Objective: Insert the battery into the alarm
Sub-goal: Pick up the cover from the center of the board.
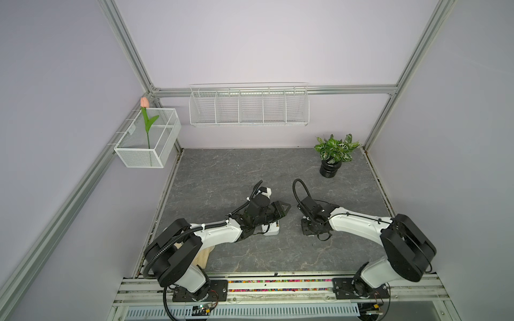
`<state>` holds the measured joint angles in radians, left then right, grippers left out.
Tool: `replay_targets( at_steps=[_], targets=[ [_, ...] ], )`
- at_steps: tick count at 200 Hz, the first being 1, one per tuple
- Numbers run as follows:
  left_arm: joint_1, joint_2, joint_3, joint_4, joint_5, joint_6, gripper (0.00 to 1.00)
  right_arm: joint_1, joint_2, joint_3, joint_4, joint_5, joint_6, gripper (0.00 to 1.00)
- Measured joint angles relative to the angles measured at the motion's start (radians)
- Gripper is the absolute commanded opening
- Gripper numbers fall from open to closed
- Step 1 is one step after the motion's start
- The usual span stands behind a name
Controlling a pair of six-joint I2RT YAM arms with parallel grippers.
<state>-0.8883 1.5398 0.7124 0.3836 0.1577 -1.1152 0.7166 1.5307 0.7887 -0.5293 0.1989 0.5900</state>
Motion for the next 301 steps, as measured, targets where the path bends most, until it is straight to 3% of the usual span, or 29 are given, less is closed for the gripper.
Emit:
replay_targets(
  at_steps=[174, 301],
  targets=[
    [-0.062, 0.319, 0.249, -0.137, 0.001, -0.006, 0.5, -0.004, -0.117, -0.113, 0.088, -0.074, -0.007, 0.3],
    [-0.108, 0.409, 0.335, -0.201, 0.005, -0.026, 0.47, -0.013, -0.164, -0.153, 0.102, -0.104, -0.007, 0.3]
  ],
)
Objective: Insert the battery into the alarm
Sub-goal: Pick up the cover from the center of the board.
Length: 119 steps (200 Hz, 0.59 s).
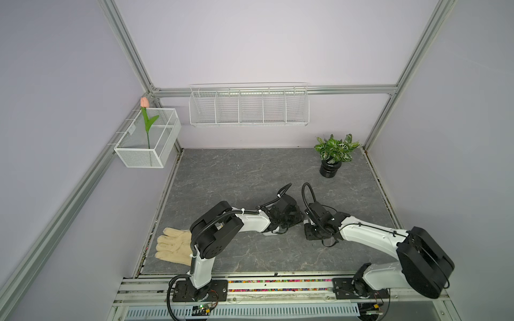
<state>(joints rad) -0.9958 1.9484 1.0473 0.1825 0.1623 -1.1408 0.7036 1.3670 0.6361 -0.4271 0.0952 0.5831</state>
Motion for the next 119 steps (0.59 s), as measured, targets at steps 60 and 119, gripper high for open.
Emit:
replay_targets(
  at_steps=[60, 119],
  targets=[
    [-0.018, 0.04, 0.037, 0.007, 0.016, -0.023, 0.44, -0.002, -0.04, -0.036, 0.014, -0.007, 0.001, 0.3],
    [-0.029, 0.043, 0.039, 0.003, 0.034, -0.029, 0.39, -0.002, -0.078, -0.072, 0.046, -0.008, 0.011, 0.3]
  ],
)
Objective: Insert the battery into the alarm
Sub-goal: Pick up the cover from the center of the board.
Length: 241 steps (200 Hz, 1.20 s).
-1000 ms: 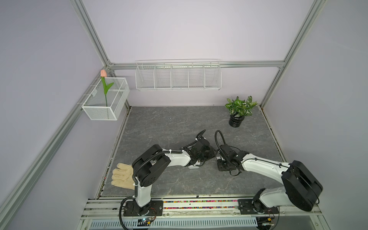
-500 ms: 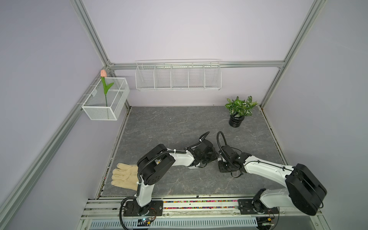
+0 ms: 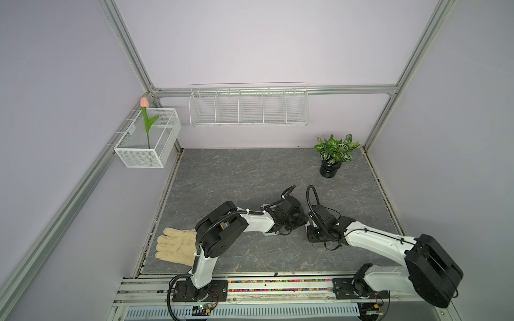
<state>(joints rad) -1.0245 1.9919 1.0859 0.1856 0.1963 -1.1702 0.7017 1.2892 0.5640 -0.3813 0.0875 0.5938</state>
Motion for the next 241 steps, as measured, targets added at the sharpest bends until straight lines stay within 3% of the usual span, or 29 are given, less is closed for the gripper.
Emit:
replay_targets(
  at_steps=[138, 241],
  targets=[
    [-0.011, 0.026, -0.014, 0.073, 0.049, -0.034, 0.29, -0.014, -0.052, -0.021, 0.043, -0.022, 0.008, 0.3],
    [-0.011, 0.042, -0.031, 0.114, 0.067, -0.052, 0.07, -0.018, -0.059, -0.038, 0.059, -0.051, 0.008, 0.31]
  ],
)
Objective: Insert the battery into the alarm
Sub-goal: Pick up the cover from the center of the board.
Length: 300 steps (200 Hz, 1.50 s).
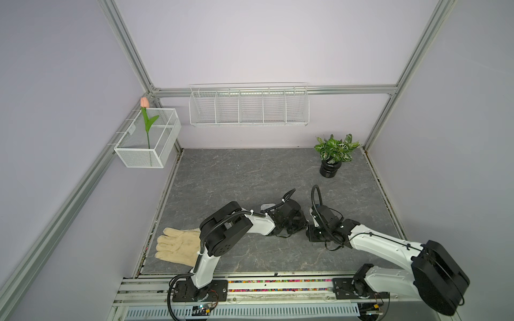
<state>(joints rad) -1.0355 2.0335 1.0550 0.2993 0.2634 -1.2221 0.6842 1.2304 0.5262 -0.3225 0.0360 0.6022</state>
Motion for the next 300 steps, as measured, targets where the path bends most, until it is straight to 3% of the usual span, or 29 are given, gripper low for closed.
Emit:
replay_targets(
  at_steps=[75, 120, 154, 200, 221, 254, 274, 300],
  targets=[
    [0.0, 0.016, 0.0, 0.04, 0.023, -0.001, 0.01, -0.002, -0.046, -0.016, 0.002, 0.001, 0.006, 0.4],
    [0.015, -0.011, 0.014, -0.052, 0.017, 0.069, 0.0, -0.006, -0.216, -0.004, -0.097, 0.037, -0.008, 0.44],
    [0.055, -0.136, 0.07, -0.253, -0.043, 0.239, 0.0, -0.017, -0.373, 0.077, -0.22, 0.103, -0.037, 0.61],
    [0.138, -0.417, 0.08, -0.346, -0.094, 0.419, 0.0, -0.106, -0.397, 0.21, -0.318, 0.124, -0.104, 0.64],
    [0.203, -0.542, 0.025, -0.329, -0.073, 0.438, 0.0, -0.188, -0.343, 0.25, -0.323, 0.036, -0.113, 0.65],
    [0.321, -0.722, -0.218, -0.131, 0.026, 0.363, 0.0, -0.246, -0.343, 0.258, -0.209, -0.246, -0.044, 0.65],
    [0.328, -0.77, -0.312, -0.027, 0.082, 0.298, 0.0, -0.244, -0.364, 0.249, -0.033, -0.415, 0.055, 0.63],
    [0.315, -0.768, -0.322, 0.134, 0.176, 0.203, 0.0, -0.222, -0.361, 0.251, 0.151, -0.554, 0.151, 0.58]
  ],
)
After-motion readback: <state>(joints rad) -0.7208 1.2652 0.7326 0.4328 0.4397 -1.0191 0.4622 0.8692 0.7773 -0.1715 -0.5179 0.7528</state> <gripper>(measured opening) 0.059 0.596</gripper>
